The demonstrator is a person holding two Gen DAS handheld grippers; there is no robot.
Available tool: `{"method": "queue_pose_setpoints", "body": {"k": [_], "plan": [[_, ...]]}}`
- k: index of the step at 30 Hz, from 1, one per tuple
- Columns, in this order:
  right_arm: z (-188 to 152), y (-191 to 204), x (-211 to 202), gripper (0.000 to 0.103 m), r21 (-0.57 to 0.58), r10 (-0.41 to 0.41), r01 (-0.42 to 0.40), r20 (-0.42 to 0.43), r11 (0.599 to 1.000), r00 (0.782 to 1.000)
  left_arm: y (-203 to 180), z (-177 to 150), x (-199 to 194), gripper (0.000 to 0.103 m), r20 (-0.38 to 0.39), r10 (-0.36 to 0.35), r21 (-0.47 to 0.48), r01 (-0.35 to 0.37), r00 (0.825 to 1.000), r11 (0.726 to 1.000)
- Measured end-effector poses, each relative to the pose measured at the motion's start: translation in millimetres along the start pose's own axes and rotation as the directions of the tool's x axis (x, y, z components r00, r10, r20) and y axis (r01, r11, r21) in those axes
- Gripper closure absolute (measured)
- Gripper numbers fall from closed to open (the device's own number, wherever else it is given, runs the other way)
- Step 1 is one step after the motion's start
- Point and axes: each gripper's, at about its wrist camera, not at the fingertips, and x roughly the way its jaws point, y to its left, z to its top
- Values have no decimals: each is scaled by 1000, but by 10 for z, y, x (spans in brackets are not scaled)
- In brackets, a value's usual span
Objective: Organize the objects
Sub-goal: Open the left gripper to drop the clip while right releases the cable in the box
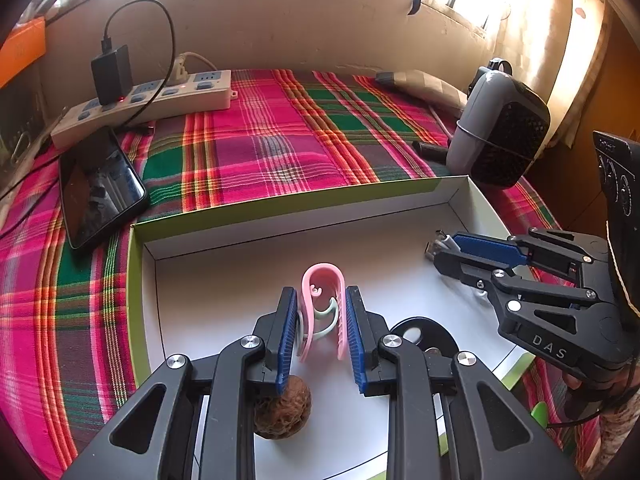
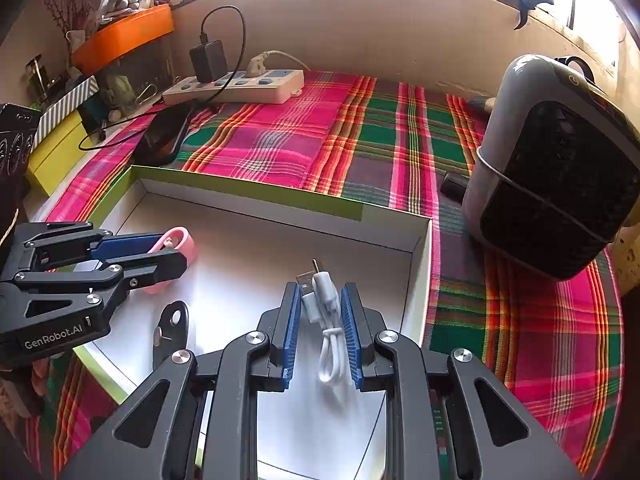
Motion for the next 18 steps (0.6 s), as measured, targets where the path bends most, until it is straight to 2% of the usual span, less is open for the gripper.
{"method": "queue_pose_setpoints", "body": {"k": [2,6,18], "plan": [[-2,10,-2,80,-6,6,-6,-2,1000,1000,-3,-2,0,81,-1,4,0,-4,1000,1000],[-4,11,-27,70,5,10,-10,14,1000,1000,-13,-20,-20,78,2,6,3,-6,1000,1000],[-33,54,-187,70,23,4,-5,56,1000,998,-53,-62,-180,74,31,11,-2,-11,999,1000]]}}
